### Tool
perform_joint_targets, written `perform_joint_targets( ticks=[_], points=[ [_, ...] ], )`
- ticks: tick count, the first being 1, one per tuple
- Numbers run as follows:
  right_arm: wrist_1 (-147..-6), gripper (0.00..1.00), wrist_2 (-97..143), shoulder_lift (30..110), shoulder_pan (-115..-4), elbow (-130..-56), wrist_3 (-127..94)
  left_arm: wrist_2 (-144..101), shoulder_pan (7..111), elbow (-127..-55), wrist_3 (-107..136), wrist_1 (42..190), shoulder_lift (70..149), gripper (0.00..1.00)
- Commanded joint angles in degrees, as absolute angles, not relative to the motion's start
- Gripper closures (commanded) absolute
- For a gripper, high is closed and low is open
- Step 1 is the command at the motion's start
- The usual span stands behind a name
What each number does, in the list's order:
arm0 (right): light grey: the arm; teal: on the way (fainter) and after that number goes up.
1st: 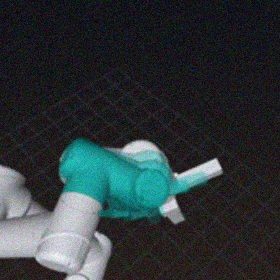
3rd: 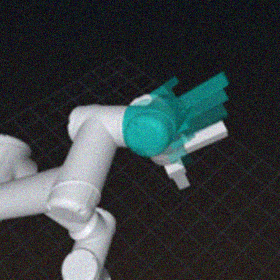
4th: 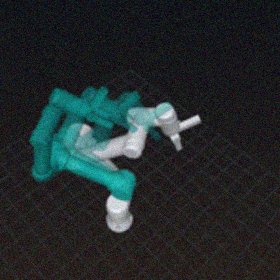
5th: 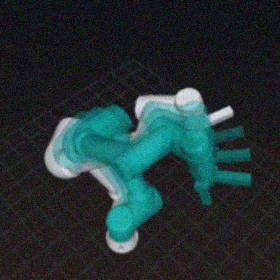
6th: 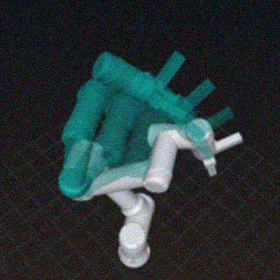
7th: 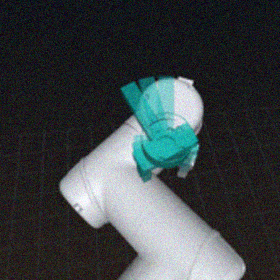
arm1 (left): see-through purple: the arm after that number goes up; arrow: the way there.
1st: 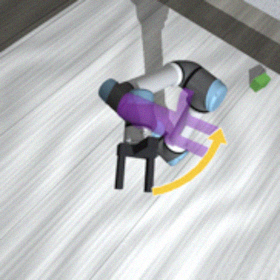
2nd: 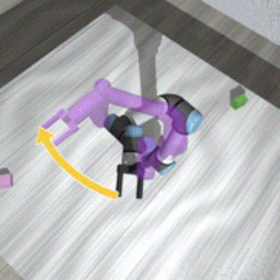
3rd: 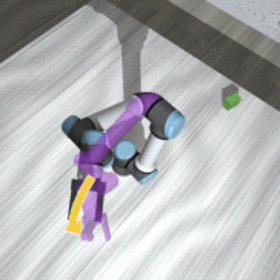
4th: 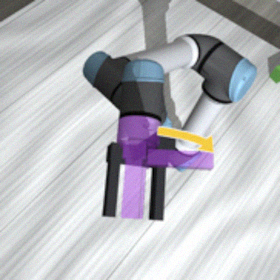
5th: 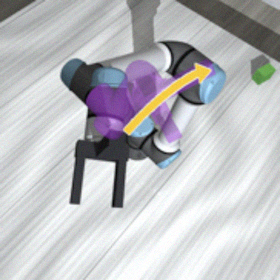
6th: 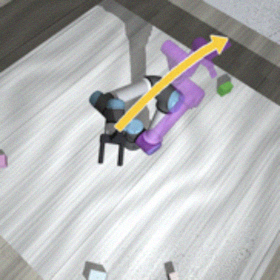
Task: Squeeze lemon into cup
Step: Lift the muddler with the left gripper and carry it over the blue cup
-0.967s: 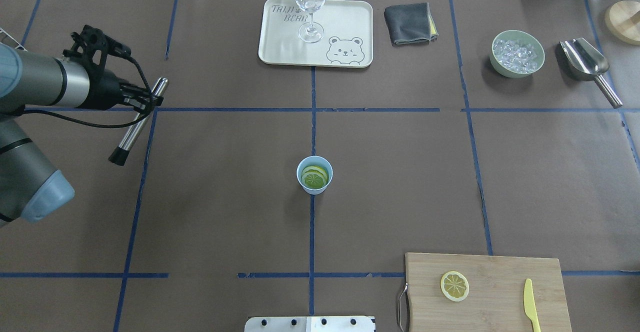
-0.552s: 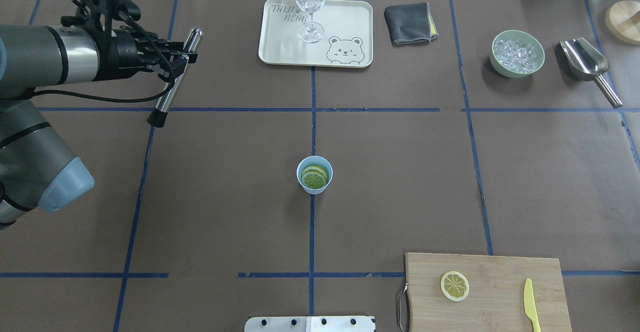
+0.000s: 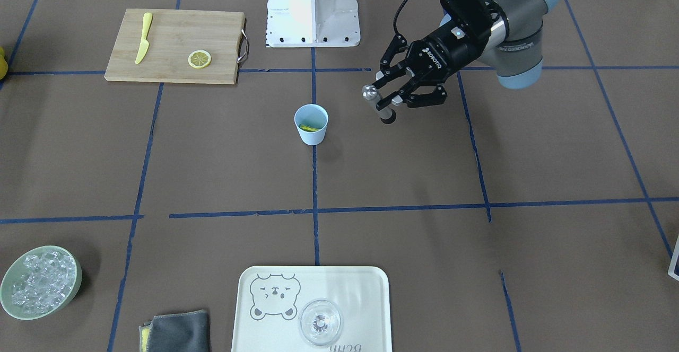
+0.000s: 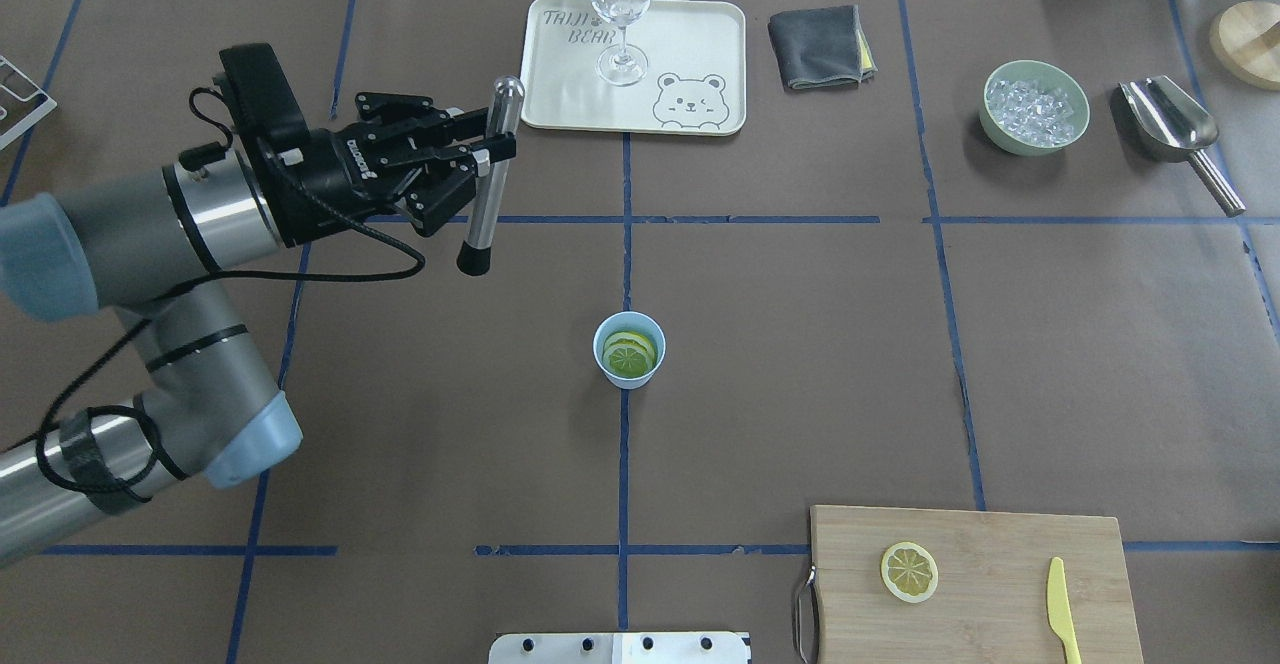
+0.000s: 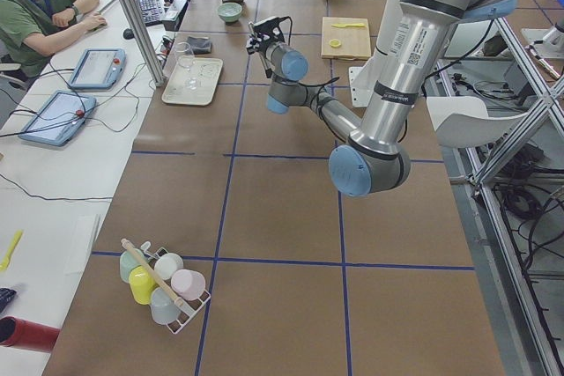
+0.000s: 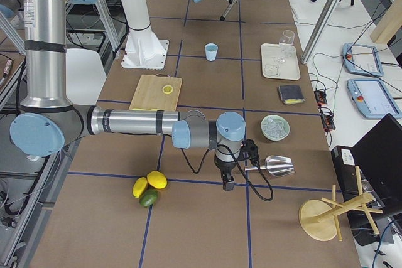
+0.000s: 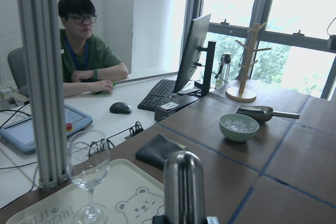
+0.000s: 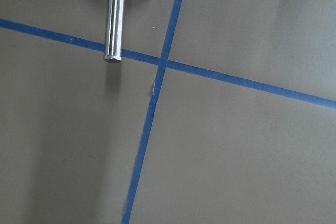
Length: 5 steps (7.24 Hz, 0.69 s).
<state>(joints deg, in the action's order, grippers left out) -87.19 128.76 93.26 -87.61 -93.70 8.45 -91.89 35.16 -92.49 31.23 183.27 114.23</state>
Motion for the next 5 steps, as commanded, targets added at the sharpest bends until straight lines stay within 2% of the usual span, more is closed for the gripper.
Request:
perform_joint_targets(
  ticks=[1, 5],
  points=[
    [-87.19, 0.00, 128.76, 93.25, -87.89, -93.69, 8.26, -77.23, 23.43, -86.24, 31.03, 191.33, 117.58, 1.00],
    [-87.28, 0.00, 128.76, 93.43, -88.24, -93.60, 8.17, -70.31, 18.99, -83.60, 27.16, 191.34, 122.78, 1.00]
  ],
)
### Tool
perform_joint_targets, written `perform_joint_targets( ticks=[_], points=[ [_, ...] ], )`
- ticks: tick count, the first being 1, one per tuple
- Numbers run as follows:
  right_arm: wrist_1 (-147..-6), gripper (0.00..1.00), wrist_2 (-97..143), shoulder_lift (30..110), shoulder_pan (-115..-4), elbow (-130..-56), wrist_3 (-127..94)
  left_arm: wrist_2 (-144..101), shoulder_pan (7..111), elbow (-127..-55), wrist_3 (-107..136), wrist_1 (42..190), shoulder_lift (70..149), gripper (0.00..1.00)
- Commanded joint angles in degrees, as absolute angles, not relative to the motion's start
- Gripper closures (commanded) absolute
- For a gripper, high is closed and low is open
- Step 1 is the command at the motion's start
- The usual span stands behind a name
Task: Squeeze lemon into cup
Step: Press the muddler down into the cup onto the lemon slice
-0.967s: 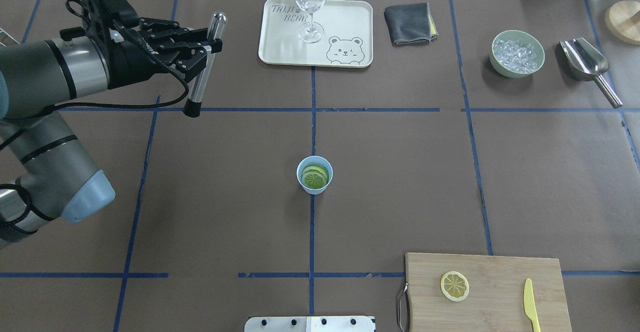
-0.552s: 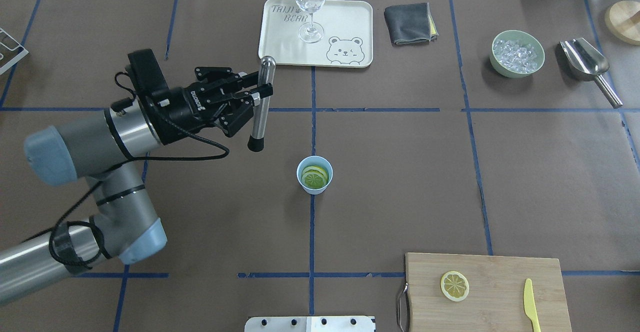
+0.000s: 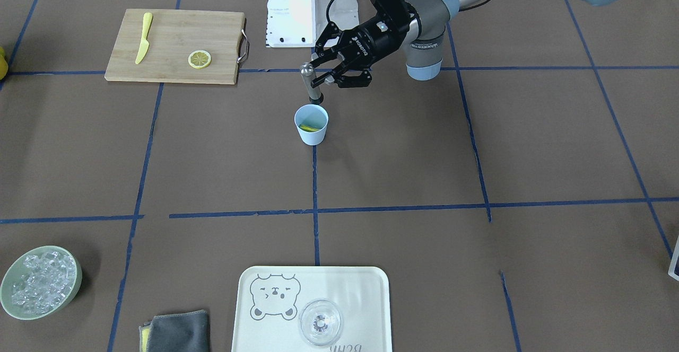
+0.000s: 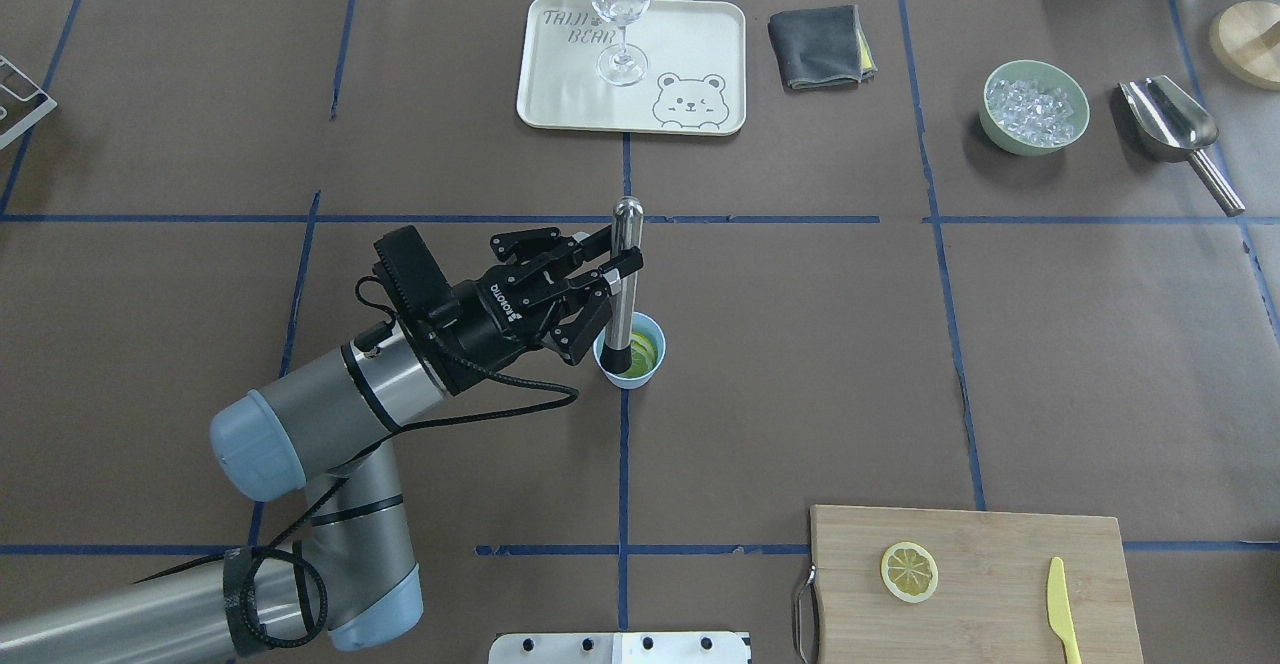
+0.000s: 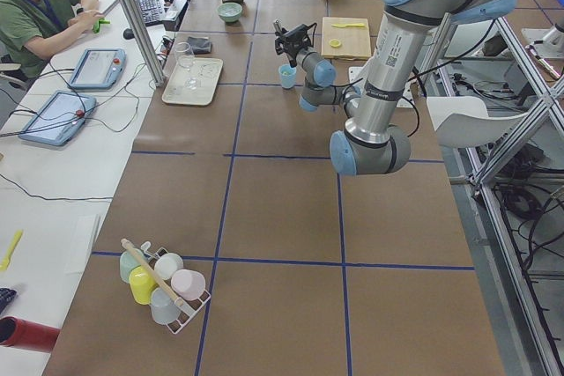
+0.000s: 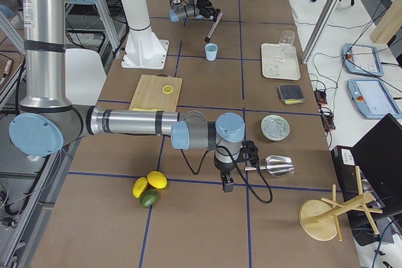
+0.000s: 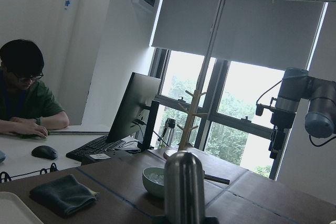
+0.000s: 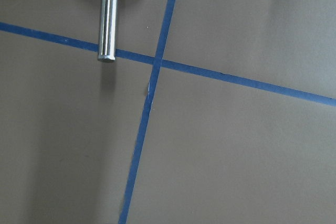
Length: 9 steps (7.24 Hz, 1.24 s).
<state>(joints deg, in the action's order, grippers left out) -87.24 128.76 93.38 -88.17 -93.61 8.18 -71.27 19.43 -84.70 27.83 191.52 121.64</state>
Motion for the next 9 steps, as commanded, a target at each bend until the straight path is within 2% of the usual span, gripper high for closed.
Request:
perform_joint_targets(
  ticks=[1, 7, 9],
  points=[
    [-87.28, 0.00, 128.76, 93.43, -88.33, -93.60, 8.17, -69.36, 19.07, -82.28, 25.24, 190.99, 124.35, 1.00],
    [-87.28, 0.00, 128.76, 94.04, -88.77, -93.60, 8.26, -65.49, 16.71, -73.58, 22.76, 190.90, 124.80, 1.00],
    [-87.19, 0.00, 128.67, 94.04, -88.77, -93.60, 8.17, -65.91, 16.09, -74.17, 22.76, 190.90, 124.80, 1.00]
  ],
)
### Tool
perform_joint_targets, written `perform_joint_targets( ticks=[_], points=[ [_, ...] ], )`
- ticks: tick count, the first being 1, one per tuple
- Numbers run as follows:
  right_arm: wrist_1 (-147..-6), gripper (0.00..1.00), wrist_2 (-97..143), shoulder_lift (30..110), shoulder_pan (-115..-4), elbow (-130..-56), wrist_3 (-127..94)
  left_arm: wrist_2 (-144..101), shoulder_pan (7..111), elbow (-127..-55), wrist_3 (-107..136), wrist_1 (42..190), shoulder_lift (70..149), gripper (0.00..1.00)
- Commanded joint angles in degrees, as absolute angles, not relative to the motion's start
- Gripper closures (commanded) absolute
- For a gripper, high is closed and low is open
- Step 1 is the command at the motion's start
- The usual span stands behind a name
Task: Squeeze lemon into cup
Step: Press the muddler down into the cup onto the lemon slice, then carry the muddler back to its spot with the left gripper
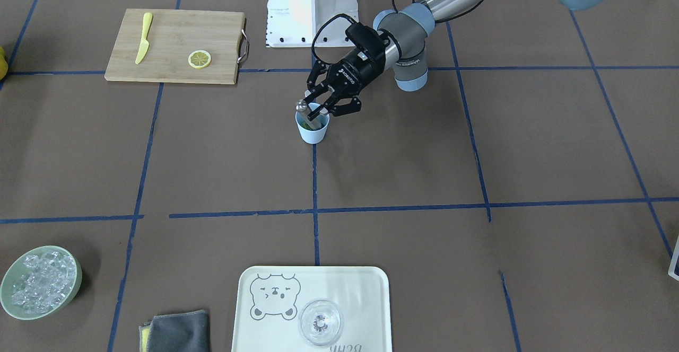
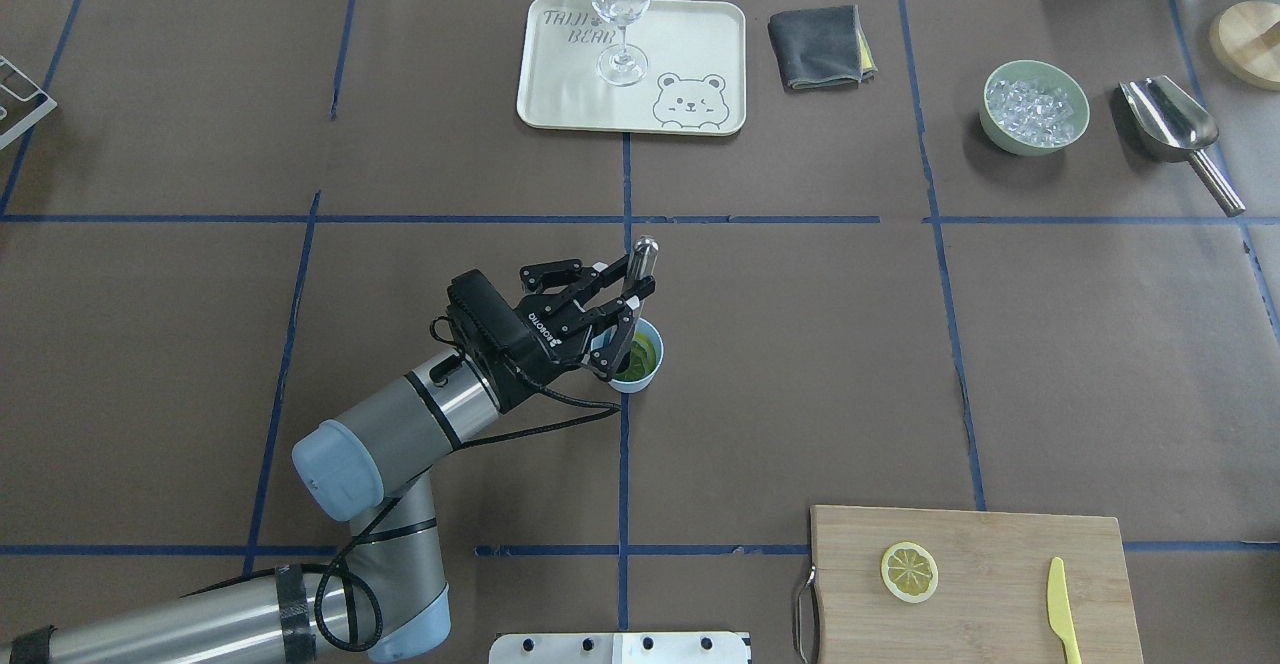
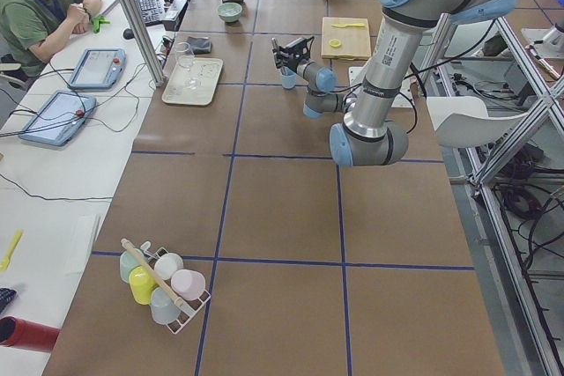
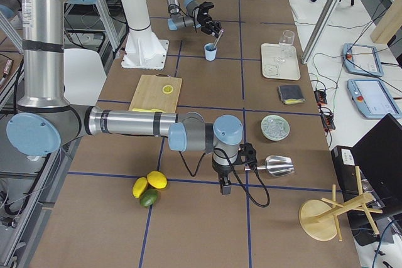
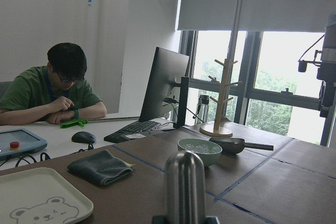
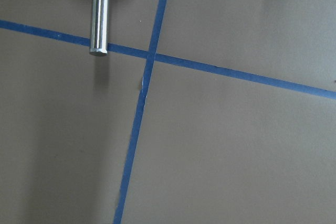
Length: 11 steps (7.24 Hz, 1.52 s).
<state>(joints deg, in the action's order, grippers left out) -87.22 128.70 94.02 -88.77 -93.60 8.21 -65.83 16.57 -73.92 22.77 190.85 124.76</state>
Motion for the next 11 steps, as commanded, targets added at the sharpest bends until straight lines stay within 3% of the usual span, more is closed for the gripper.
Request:
perform_joint_targets(
  ticks=[1, 6, 8, 11],
  points=[
    [-87.19, 0.00, 128.76, 94.04, -88.77, -93.60, 8.17, -66.18, 16.26, -76.44, 22.76, 190.99, 124.80, 1.00],
    [-87.19, 0.00, 128.76, 94.04, -88.77, -93.60, 8.09, -66.01, 20.20, -85.94, 23.11, 187.50, 124.02, 1.00],
    [-87.27, 0.00, 128.76, 94.22, -88.77, -93.60, 8.17, -71.75, 25.55, -87.53, 31.22, 175.41, 122.10, 1.00],
    [-87.19, 0.00, 128.76, 94.39, -88.77, -93.52, 8.17, -87.74, 36.17, -99.28, 38.28, 147.94, 113.57, 1.00]
  ],
)
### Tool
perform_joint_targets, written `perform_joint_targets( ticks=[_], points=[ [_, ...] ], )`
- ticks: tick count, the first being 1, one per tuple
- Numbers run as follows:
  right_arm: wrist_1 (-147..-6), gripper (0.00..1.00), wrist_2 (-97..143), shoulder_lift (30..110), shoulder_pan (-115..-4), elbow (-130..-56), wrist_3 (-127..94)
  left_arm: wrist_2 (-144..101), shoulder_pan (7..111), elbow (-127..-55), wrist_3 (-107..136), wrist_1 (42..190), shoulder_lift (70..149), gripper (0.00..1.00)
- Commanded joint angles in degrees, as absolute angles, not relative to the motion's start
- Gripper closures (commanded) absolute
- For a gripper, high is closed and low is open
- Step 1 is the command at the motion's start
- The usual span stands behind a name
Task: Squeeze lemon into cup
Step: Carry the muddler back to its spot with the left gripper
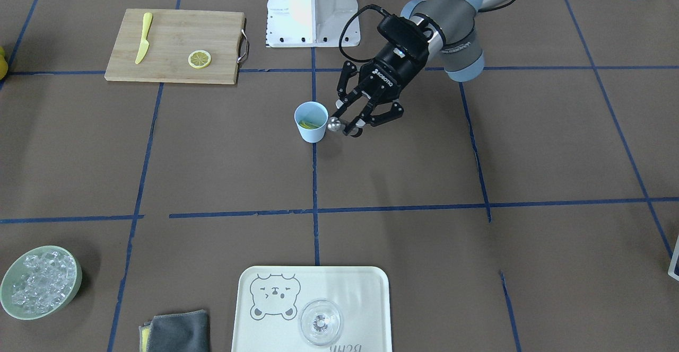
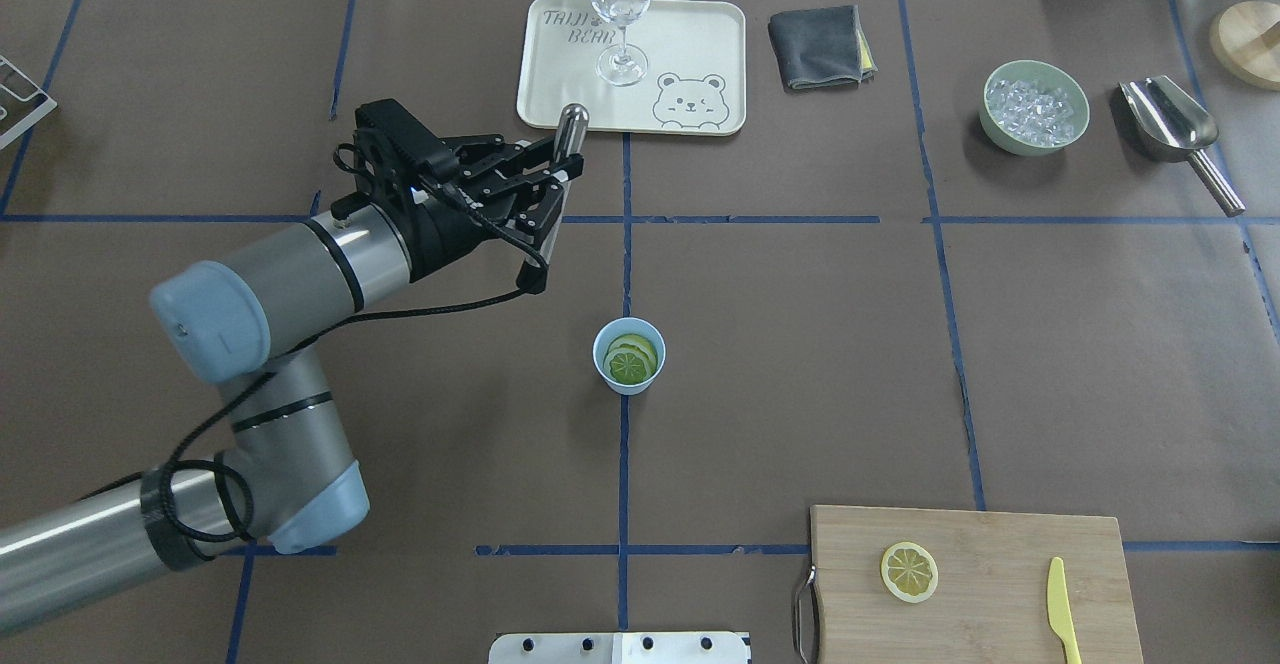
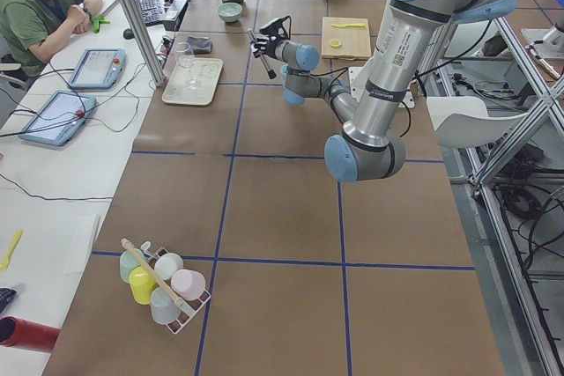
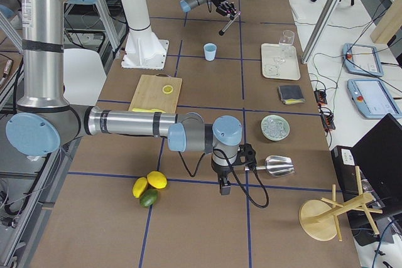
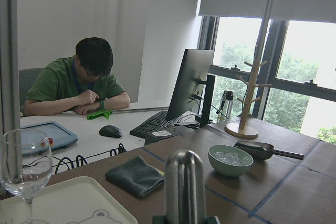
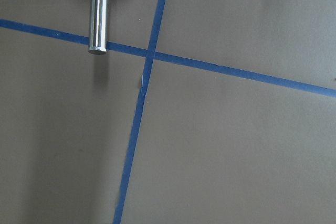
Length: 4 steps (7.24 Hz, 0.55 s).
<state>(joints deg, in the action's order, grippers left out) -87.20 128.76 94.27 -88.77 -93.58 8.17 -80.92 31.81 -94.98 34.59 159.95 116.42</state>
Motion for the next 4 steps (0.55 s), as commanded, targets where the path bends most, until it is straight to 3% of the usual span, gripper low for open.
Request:
perform_joint_targets(
  ticks=[1, 4],
  points=[
    [-87.19, 0.00, 128.76, 94.39, -88.77, -93.52, 8.17, -92.15, 39.08, -101.93, 40.93, 139.22, 111.64, 1.00],
    [-87.28, 0.00, 128.93, 94.39, -88.77, -92.81, 8.26, -95.96, 46.81, -105.90, 40.87, 111.73, 107.75, 1.00]
  ],
)
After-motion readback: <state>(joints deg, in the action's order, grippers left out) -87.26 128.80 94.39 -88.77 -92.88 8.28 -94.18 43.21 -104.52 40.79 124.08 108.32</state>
